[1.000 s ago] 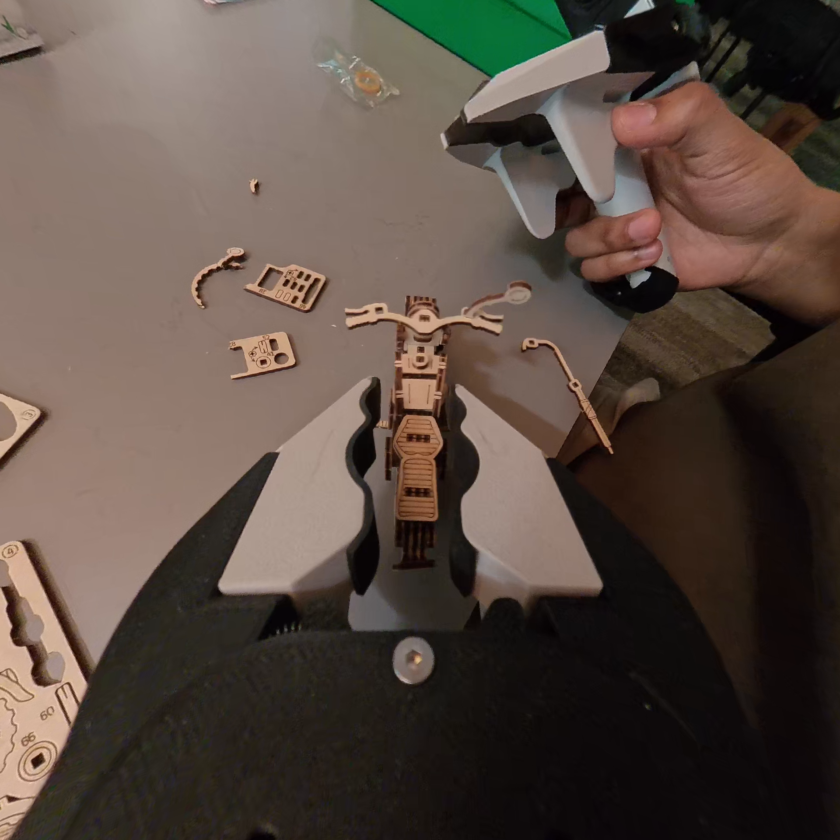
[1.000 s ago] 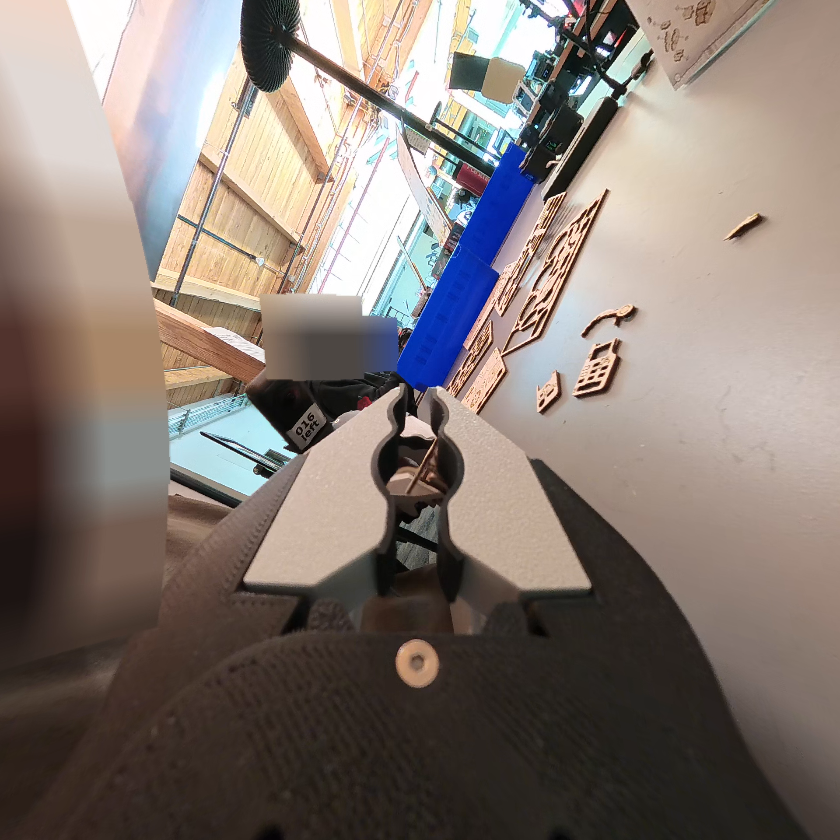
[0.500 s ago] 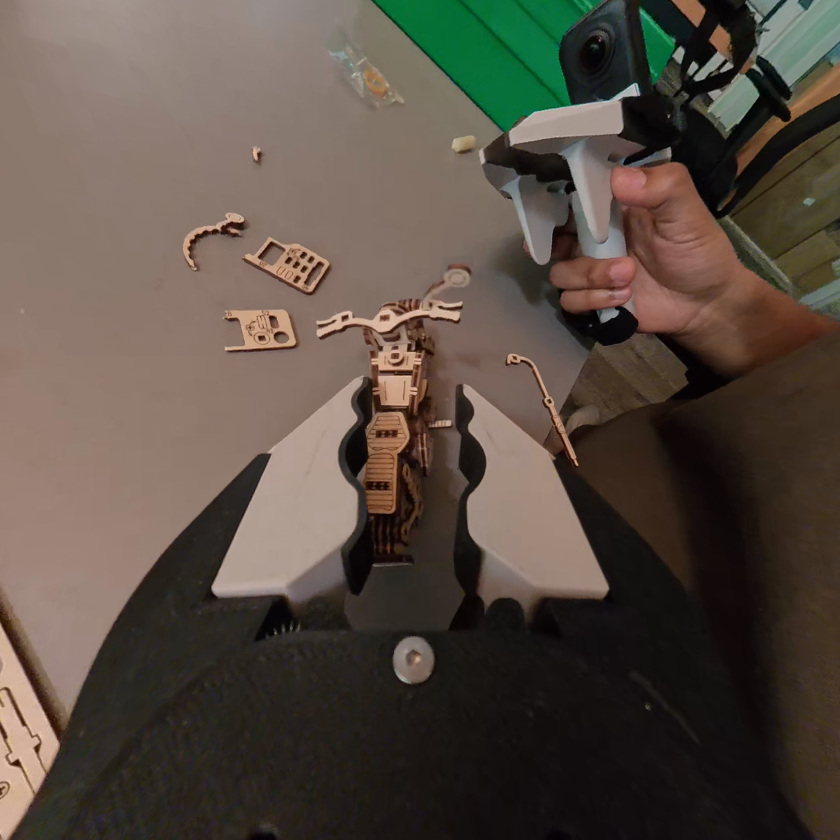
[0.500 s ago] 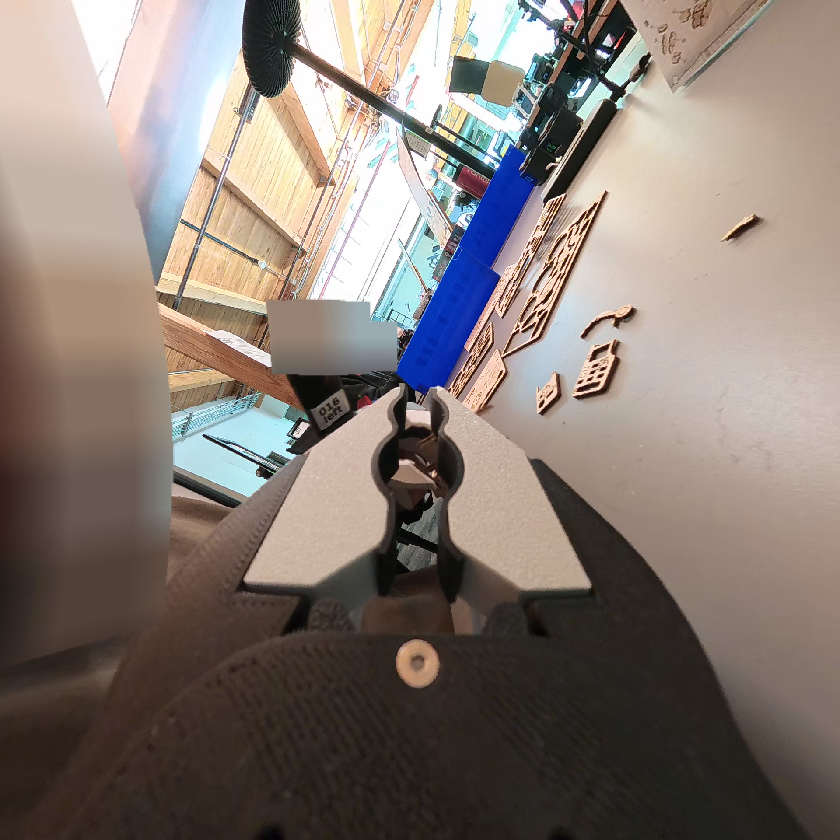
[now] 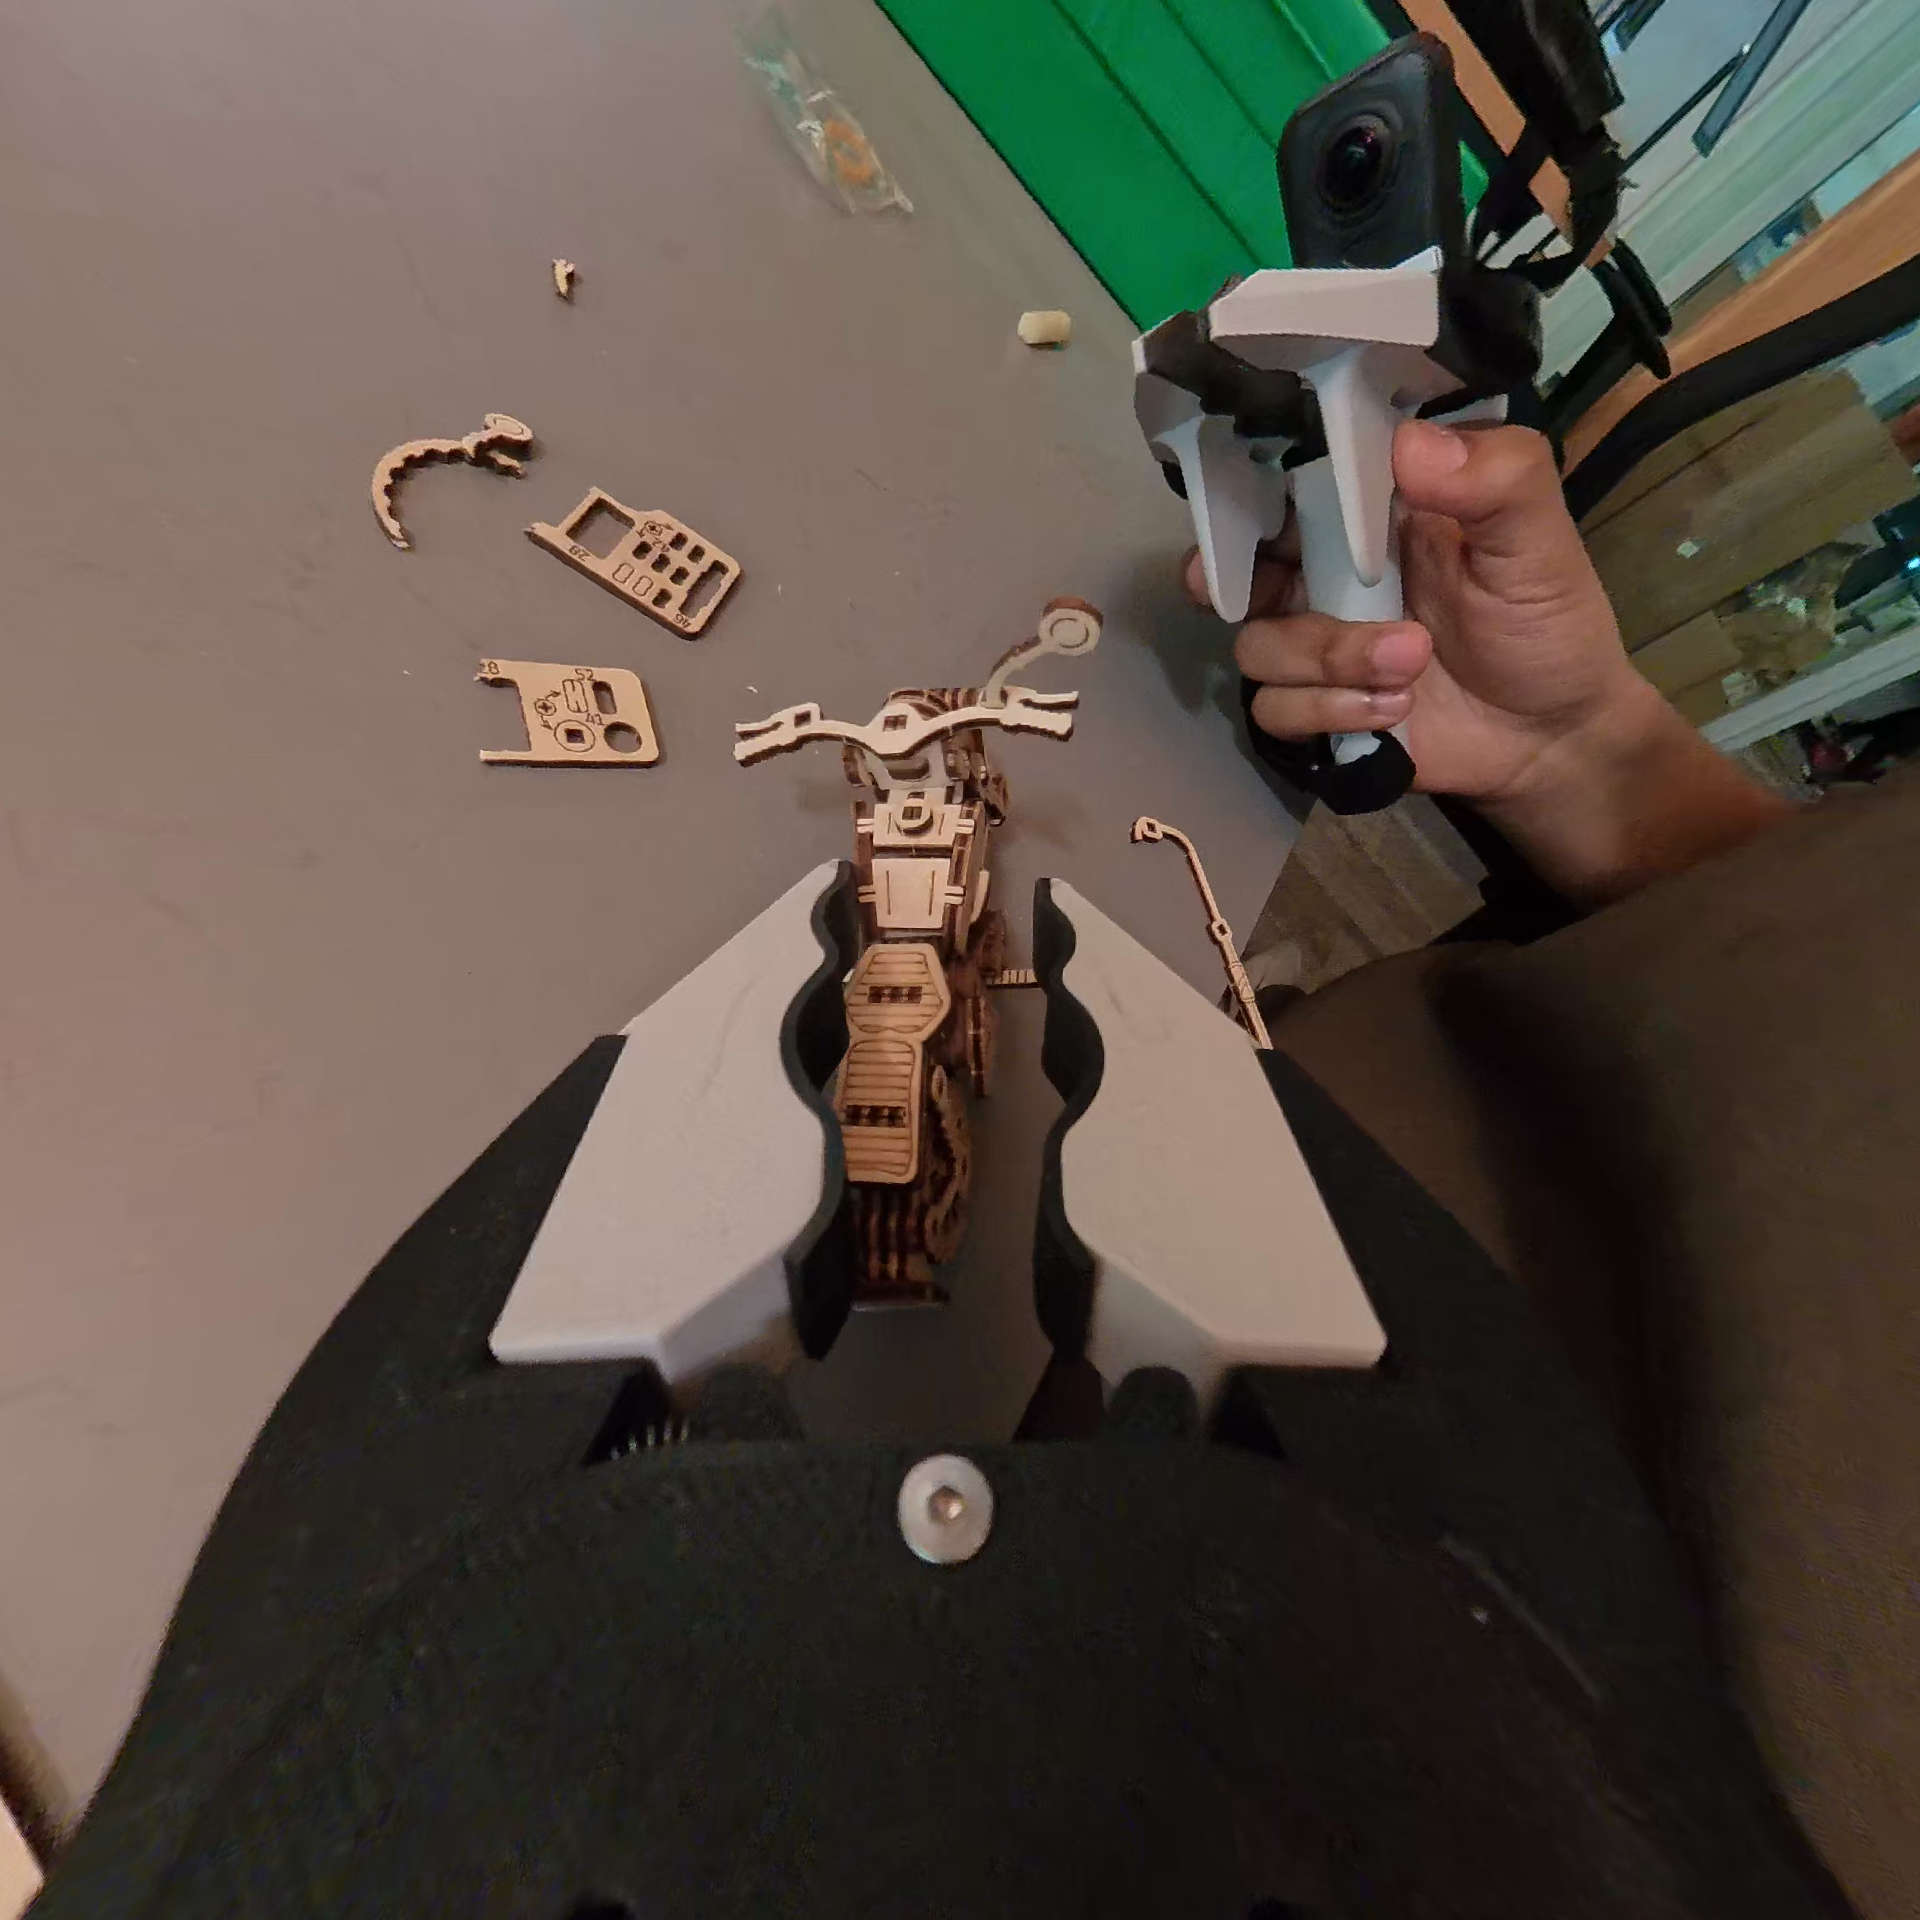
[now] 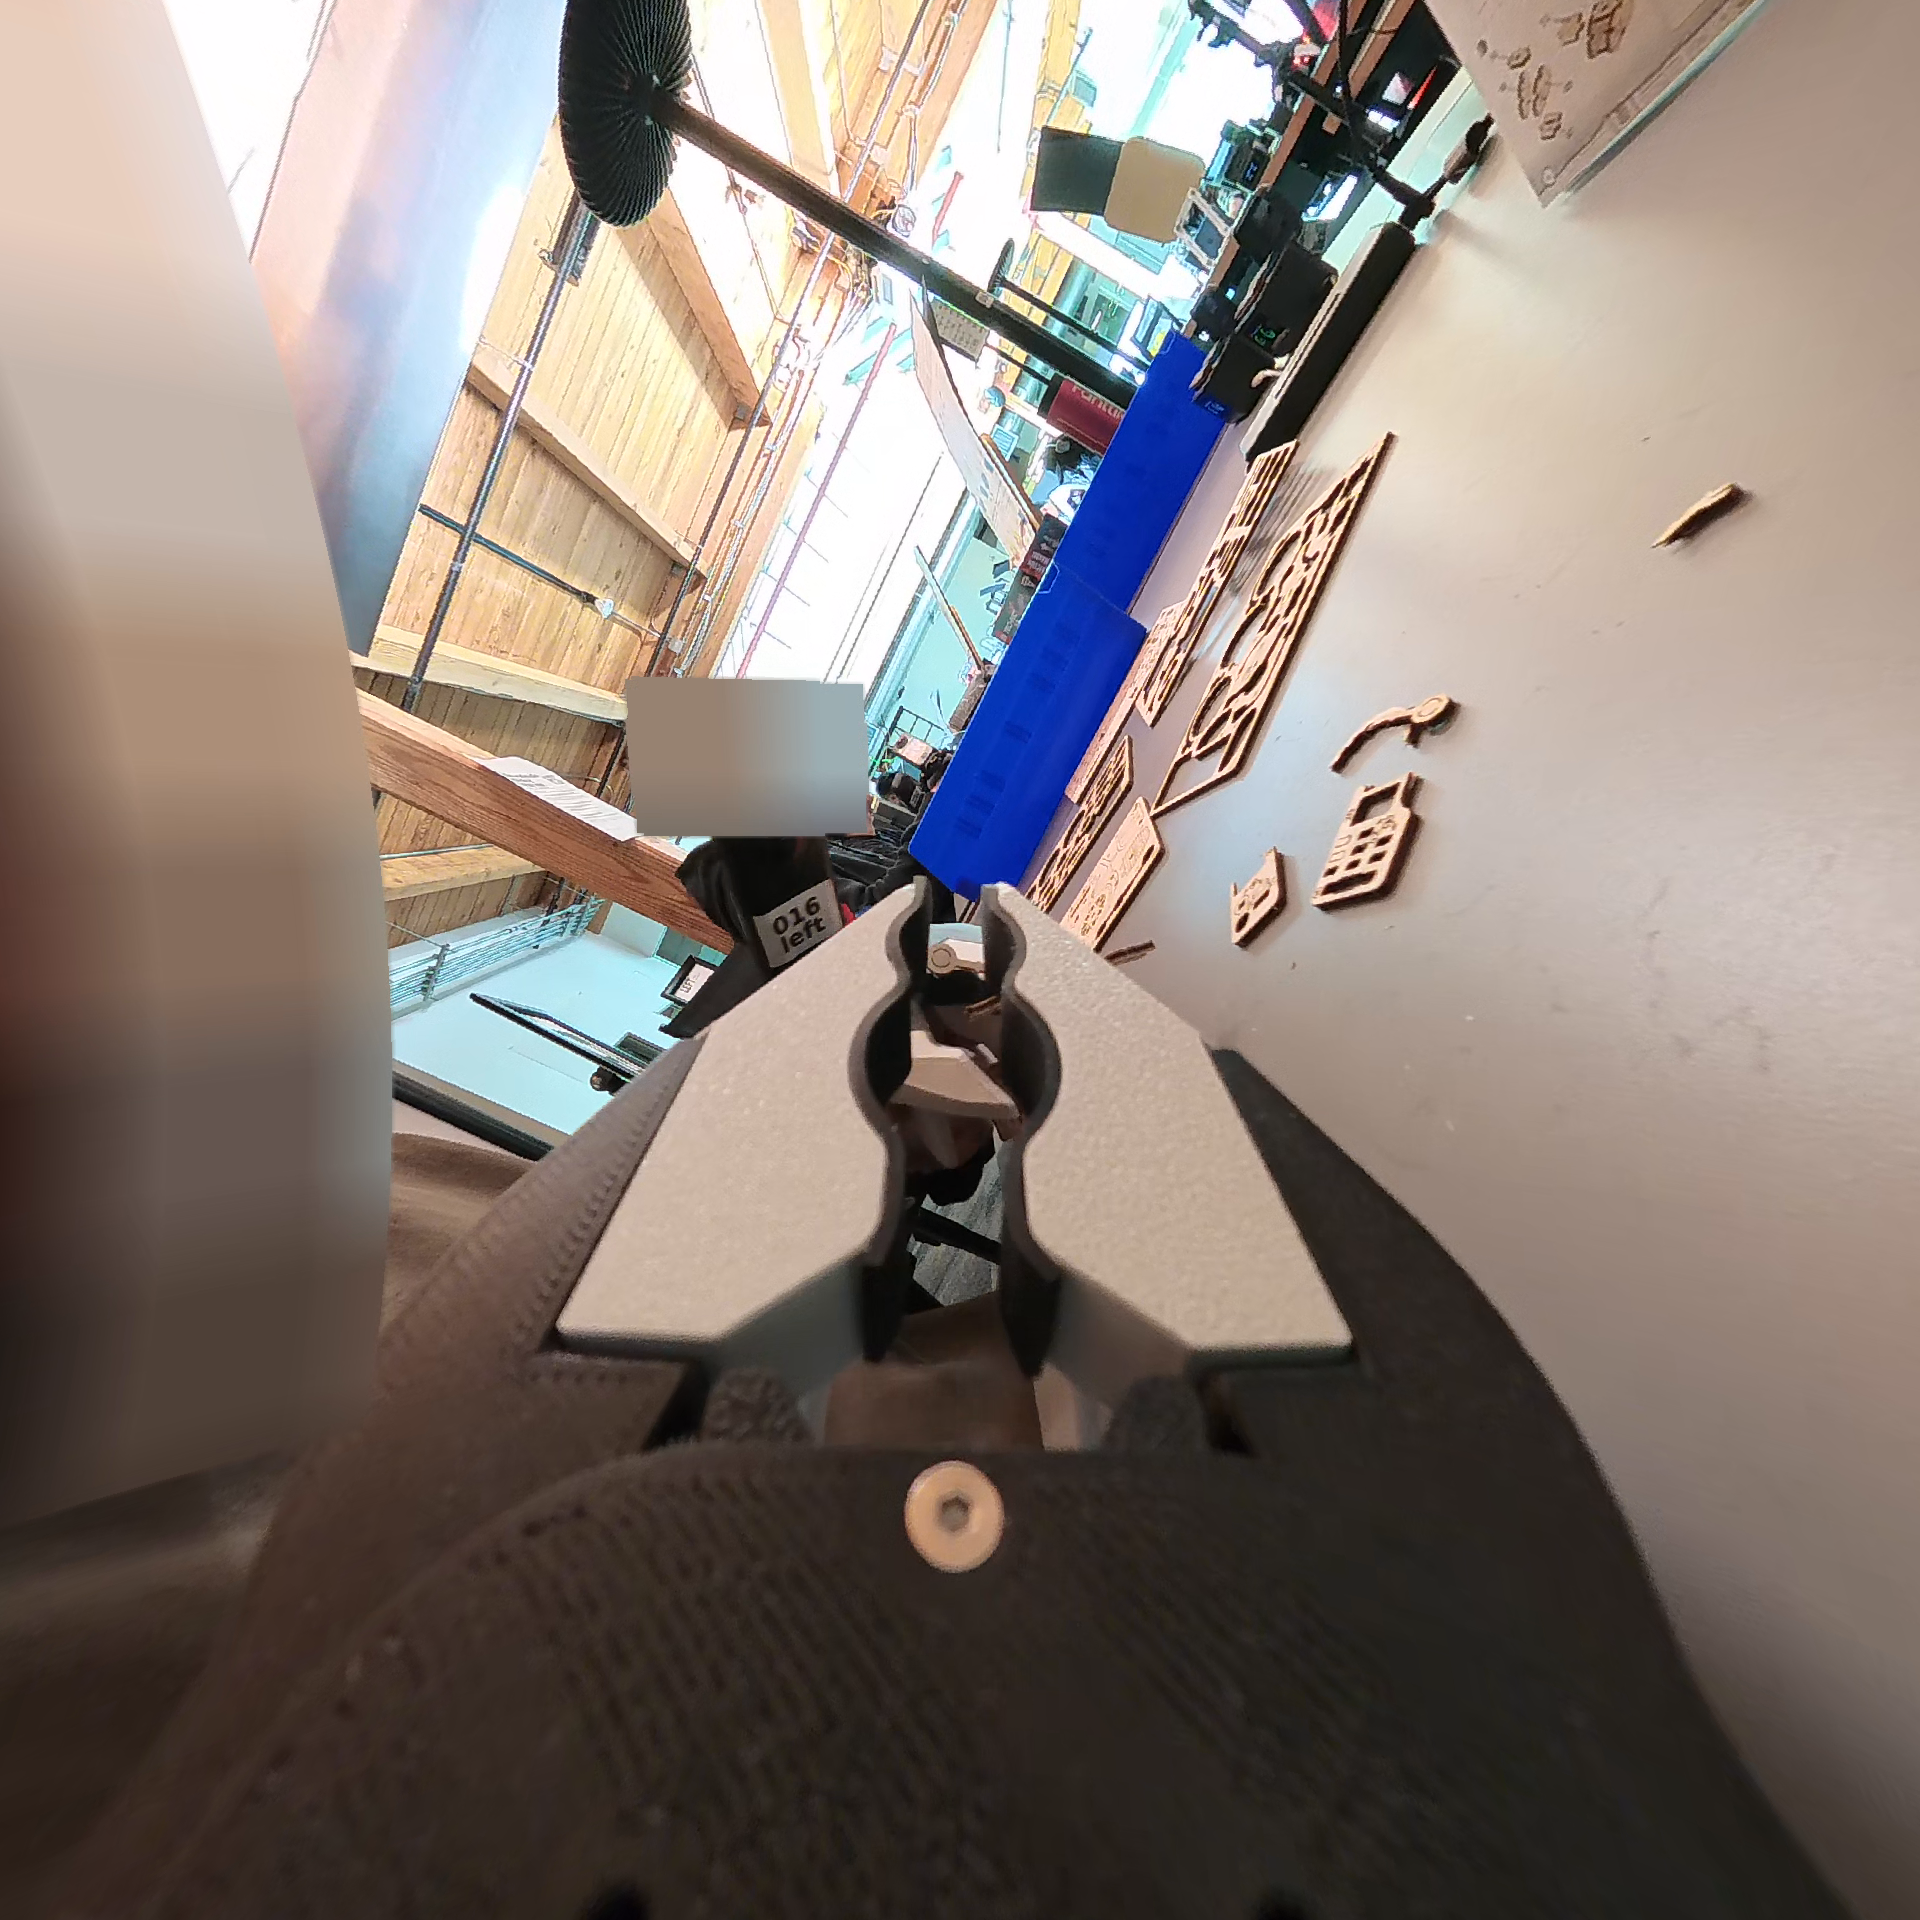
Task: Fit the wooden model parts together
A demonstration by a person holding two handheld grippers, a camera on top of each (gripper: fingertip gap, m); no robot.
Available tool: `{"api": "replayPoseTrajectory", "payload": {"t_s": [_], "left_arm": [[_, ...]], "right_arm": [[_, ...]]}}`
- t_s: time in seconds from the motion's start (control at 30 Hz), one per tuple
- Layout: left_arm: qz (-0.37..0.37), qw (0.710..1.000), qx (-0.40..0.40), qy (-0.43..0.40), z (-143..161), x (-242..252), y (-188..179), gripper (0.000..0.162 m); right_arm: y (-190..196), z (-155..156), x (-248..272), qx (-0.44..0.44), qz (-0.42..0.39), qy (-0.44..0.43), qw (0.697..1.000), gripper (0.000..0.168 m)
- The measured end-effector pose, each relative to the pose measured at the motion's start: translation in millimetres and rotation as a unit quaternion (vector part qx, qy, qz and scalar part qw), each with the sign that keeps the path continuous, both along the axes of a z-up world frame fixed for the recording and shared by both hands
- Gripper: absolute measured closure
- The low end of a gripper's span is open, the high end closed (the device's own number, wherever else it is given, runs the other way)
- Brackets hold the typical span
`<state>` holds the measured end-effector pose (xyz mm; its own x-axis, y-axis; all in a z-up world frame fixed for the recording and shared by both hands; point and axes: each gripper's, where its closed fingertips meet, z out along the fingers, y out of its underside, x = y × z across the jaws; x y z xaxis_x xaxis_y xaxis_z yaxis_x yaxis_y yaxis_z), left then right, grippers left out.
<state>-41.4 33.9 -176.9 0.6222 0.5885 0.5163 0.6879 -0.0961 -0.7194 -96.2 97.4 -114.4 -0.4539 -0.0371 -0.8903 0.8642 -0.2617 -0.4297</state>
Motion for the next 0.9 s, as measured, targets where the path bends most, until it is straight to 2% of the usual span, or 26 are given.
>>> {"api": "replayPoseTrajectory", "payload": {"t_s": [0.03, 0.23, 0.37, 0.5, 0.6, 0.7, 0.9], "left_arm": [[0.000, 1.000, 0.001, 0.000, 0, 0, 0, 0.130], [-0.002, 1.000, -0.011, 0.010, -1, 0, -1, 0.140], [-0.007, 1.000, -0.018, 0.020, -1, 1, 0, 0.140], [-0.023, 0.998, -0.035, 0.040, 0, 5, 4, 0.141], [-0.037, 0.994, -0.062, 0.077, 2, 9, 7, 0.141], [-0.061, 0.985, -0.098, 0.128, 4, 15, 13, 0.141], [-0.097, 0.964, -0.144, 0.200, 5, 27, 23, 0.141]], "right_arm": [[0, 0, 0, 0.000, 0.000, 0.000, 1.000, 0.161], [-1, 0, 0, 0.000, 0.000, 0.000, 1.000, 0.161], [-2, -1, 1, 0.004, 0.002, 0.003, 1.000, 0.161], [-9, 1, 13, 0.047, 0.050, 0.066, 0.995, 0.158], [-17, -4, 37, 0.129, 0.121, 0.186, 0.967, 0.153], [-17, -26, 53, 0.208, 0.166, 0.267, 0.926, 0.144], [-25, -36, 77, 0.246, 0.200, 0.365, 0.875, 0.134]]}}
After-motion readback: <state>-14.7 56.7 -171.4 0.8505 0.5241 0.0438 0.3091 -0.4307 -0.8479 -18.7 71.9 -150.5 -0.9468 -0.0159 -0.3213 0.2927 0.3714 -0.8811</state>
